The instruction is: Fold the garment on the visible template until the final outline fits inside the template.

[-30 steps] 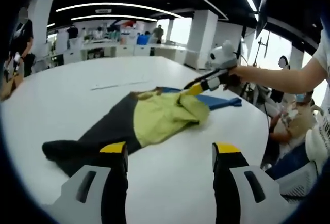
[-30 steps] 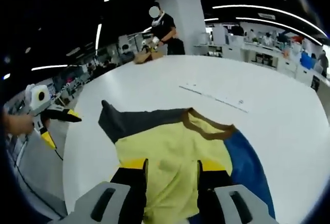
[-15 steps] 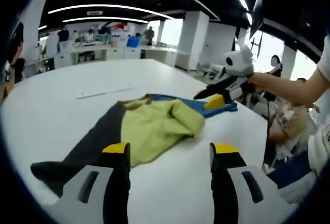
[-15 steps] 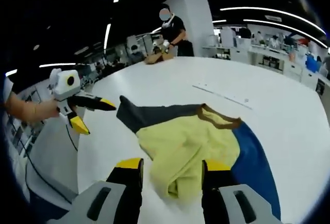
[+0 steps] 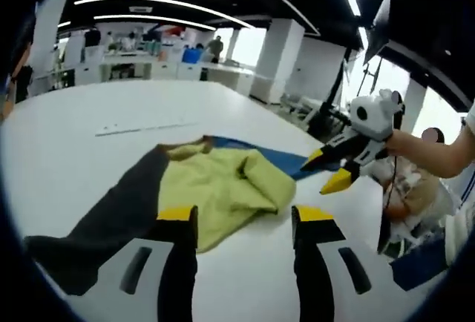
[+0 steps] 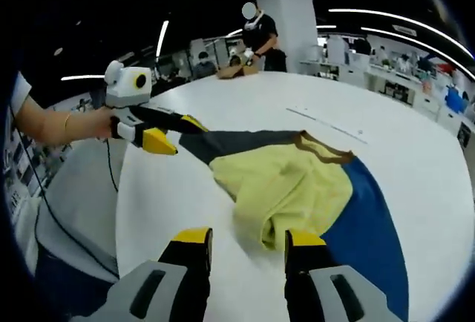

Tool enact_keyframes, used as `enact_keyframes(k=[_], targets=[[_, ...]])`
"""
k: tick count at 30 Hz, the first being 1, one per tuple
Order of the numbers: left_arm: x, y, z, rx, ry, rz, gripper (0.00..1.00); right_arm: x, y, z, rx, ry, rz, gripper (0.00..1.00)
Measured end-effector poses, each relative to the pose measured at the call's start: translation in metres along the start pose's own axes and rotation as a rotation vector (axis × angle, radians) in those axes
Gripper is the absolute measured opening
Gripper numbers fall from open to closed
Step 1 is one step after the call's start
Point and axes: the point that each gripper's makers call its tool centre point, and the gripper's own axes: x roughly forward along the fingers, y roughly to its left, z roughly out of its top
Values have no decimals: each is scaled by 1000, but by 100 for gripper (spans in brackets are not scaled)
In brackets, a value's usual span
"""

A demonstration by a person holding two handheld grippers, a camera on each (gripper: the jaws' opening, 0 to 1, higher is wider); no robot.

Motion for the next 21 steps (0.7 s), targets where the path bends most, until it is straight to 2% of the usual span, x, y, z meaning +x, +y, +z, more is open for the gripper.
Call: enact_keyframes(k=[4, 10, 21], targets=[[11, 2, -1, -15, 9, -3, 44, 3, 1, -9, 15, 5, 6, 30], [31, 6, -12, -54, 53, 3, 39, 10, -3, -19, 45, 3, 5, 26], [66, 12, -35, -109, 139, -8, 34, 31, -7, -28, 13, 15, -5, 19]])
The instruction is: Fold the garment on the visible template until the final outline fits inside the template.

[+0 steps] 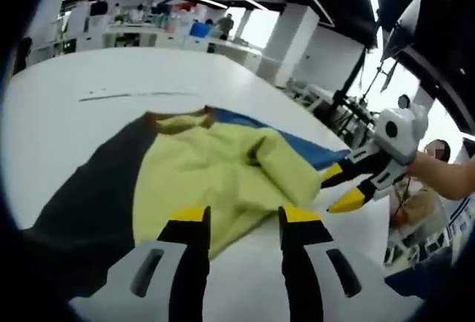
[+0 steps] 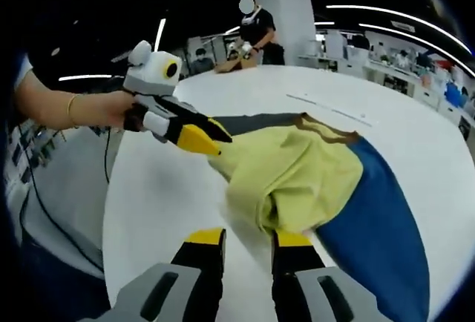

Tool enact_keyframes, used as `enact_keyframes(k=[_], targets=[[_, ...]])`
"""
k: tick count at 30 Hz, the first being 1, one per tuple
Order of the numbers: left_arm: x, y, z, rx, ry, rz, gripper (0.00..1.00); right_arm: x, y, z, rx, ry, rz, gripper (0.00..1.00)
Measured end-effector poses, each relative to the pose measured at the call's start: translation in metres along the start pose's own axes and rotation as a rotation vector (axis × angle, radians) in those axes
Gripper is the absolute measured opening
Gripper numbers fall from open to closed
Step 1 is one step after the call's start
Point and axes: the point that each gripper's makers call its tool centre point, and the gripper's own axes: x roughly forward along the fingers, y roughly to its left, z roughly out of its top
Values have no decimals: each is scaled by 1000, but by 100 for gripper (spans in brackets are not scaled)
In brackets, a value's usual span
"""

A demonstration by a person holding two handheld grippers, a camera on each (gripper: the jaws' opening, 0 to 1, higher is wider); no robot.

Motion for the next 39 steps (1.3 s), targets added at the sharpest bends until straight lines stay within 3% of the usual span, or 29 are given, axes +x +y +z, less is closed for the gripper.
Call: enact_keyframes(k=[13, 21, 28, 39], targets=[[22, -5, -8, -55, 37, -48, 21, 13, -10, -8, 37, -29, -17, 12], [23, -7, -4, -52, 25, -58, 3, 18, -13, -7, 31, -43, -36, 0], [10, -10, 9, -27, -17, -52, 1, 7, -11, 2, 69, -86, -30, 0], [-29, -14, 41, 12, -92, -30, 1, -24, -7, 22, 46, -127, -63, 0]])
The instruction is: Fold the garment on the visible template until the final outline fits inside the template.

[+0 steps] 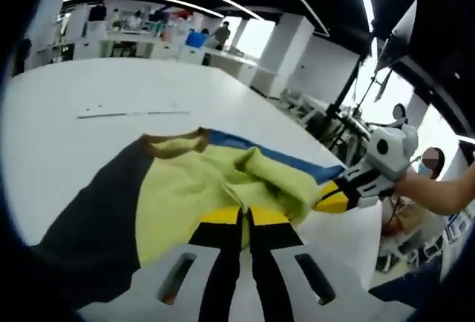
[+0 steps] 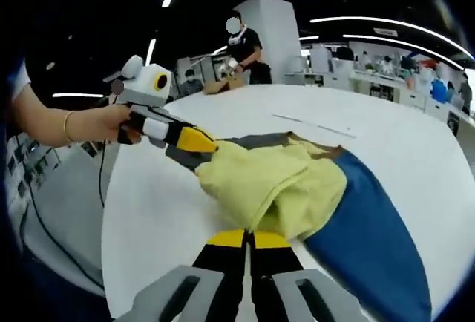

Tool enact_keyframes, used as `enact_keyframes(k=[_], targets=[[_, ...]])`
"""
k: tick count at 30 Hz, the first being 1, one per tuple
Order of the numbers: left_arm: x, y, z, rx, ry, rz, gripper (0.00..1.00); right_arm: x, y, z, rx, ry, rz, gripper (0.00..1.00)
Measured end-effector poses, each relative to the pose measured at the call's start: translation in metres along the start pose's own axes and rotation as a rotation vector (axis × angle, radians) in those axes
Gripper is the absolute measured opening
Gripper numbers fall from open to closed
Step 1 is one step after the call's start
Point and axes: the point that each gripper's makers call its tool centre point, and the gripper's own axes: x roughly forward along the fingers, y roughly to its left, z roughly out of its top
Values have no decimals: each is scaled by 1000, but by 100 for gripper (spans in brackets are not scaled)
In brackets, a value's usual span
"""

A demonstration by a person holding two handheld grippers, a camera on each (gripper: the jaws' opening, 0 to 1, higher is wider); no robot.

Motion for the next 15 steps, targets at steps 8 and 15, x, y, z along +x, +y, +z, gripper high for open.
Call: enact_keyframes(k=[8, 15], targets=[[-32, 0, 18, 37, -31, 30, 0, -23, 2, 13, -35, 4, -23, 0], [-60, -7, 22, 56, -39, 52, 1, -40, 11, 14, -63, 28, -16, 0]])
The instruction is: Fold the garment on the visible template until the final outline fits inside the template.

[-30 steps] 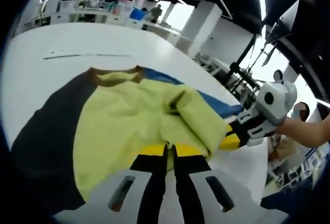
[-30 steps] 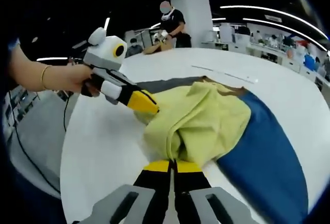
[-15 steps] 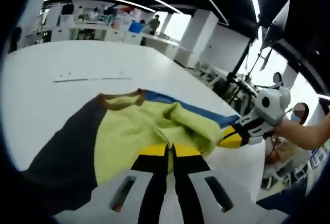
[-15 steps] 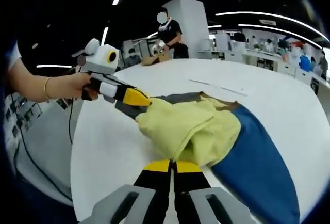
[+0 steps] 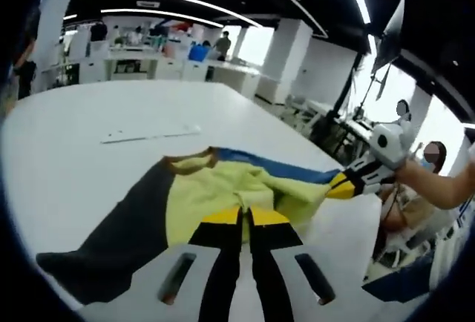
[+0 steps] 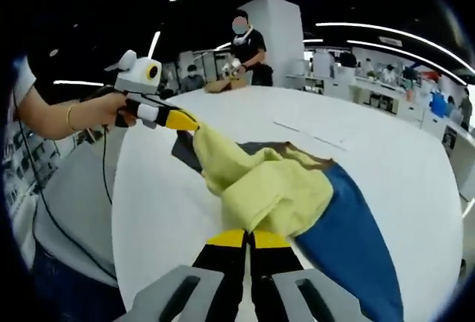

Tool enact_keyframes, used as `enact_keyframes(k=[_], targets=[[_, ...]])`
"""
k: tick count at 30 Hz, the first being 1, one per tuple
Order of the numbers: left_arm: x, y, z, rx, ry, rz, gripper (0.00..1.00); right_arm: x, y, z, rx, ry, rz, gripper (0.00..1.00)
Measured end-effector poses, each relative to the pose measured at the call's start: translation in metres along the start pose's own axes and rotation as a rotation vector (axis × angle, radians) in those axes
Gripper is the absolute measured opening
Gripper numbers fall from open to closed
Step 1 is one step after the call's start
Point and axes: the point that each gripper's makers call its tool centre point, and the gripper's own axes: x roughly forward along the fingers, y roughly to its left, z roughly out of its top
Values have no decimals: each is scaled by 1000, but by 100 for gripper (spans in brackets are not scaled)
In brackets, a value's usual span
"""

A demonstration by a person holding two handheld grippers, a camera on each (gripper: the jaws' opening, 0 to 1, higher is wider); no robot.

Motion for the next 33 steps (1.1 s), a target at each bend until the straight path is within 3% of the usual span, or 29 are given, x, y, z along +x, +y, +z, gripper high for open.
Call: enact_keyframes(k=[9, 15, 24, 33], targets=[[-41, 0, 7, 11, -28, 32, 1, -17, 2, 4, -12, 8, -30, 0], [-68, 2, -2, 6, -30, 56, 1, -25, 9, -1, -18, 25, -42, 0], [-101, 7, -32, -3, 9, 101, 1, -34, 16, -19, -13, 61, -79, 0], [-125, 3, -68, -59, 41, 132, 1, -40, 35, -40, -3, 93, -57, 0]])
